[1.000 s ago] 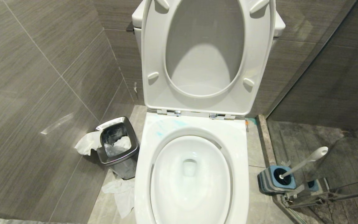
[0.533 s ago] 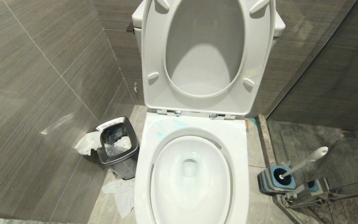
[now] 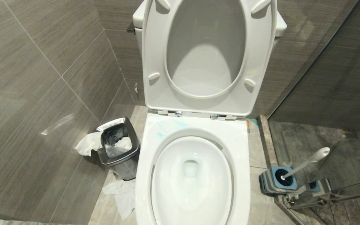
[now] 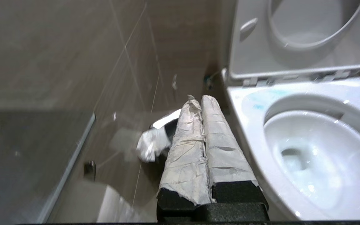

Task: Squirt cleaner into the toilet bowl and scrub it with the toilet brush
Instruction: Pour in the cleaning agent

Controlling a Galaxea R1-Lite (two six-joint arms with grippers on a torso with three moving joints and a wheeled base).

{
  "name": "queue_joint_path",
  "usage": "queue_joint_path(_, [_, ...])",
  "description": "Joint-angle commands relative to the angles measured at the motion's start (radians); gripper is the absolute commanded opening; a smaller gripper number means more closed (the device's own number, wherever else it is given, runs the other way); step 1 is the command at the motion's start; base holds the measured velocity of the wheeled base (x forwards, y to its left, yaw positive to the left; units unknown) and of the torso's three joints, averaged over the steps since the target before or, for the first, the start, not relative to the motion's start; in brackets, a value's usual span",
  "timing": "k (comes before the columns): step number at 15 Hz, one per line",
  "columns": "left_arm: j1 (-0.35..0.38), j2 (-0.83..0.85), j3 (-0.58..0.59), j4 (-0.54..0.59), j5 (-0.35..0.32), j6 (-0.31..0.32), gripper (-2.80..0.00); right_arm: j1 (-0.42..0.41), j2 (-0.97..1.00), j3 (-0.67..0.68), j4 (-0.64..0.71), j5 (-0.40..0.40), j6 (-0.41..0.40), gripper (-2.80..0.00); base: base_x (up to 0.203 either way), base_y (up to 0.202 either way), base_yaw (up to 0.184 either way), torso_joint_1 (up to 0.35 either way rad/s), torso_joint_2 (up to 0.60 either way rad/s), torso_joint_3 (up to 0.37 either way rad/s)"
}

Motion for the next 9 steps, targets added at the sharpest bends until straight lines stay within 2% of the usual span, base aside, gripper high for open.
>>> queue_joint_path(1, [0.0,0.002,0.136,-0.072,0.029,0.005,-2.8,0.0,0.0,0.0,0.001,0.0,0.0,-2.8,0.0,0.0,0.0,0.0,0.0,0.0])
queue_joint_path(2, [0.0,0.002,0.148,-0.065,0.041,0.006,-2.8,0.0,0.0,0.0,0.0,0.0,0.0,-2.8,0.0,0.0,0.0,0.0,0.0,0.0])
queue_joint_path(5, [0.0,0.002,0.146,0.075,0.066,0.005,-2.8,0.0,0.0,0.0,0.0,0.0,0.0,-2.8,0.0,0.0,0.0,0.0,0.0,0.0])
queue_joint_path(9, [-0.001,0.002,0.146,0.202,0.064,0.008,-2.8,0.0,0.0,0.0,0.001,0.0,0.0,-2.8,0.0,0.0,0.0,0.0,0.0,0.0])
